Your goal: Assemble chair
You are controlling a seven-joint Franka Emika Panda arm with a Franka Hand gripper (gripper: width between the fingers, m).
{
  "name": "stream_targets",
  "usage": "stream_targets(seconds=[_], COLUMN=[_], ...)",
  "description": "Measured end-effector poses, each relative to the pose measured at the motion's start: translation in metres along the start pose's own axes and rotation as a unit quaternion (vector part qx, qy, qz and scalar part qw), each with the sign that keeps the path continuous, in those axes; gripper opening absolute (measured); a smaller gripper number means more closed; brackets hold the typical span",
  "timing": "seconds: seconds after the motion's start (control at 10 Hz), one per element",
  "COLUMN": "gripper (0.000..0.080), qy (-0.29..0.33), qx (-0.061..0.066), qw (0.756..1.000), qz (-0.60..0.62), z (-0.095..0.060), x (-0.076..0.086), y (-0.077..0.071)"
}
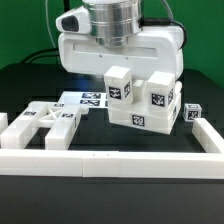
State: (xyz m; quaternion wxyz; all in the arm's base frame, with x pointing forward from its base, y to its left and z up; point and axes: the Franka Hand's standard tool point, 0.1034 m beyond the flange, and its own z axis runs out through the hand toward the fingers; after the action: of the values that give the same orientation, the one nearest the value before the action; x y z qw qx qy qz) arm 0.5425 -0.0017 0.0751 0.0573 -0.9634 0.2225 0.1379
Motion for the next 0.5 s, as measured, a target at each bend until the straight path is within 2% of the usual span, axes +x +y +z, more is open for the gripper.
stream_targets(seconds=[0.1, 0.5], gripper=[0.0032, 0.0032], qy=[-0.023, -0.16], qx=[0.012, 0.0], qw=[1.0, 0.987], qz=[-0.015, -0.013], z=[-0.006, 0.001], x=[0.004, -0.004], y=[0.003, 0.015])
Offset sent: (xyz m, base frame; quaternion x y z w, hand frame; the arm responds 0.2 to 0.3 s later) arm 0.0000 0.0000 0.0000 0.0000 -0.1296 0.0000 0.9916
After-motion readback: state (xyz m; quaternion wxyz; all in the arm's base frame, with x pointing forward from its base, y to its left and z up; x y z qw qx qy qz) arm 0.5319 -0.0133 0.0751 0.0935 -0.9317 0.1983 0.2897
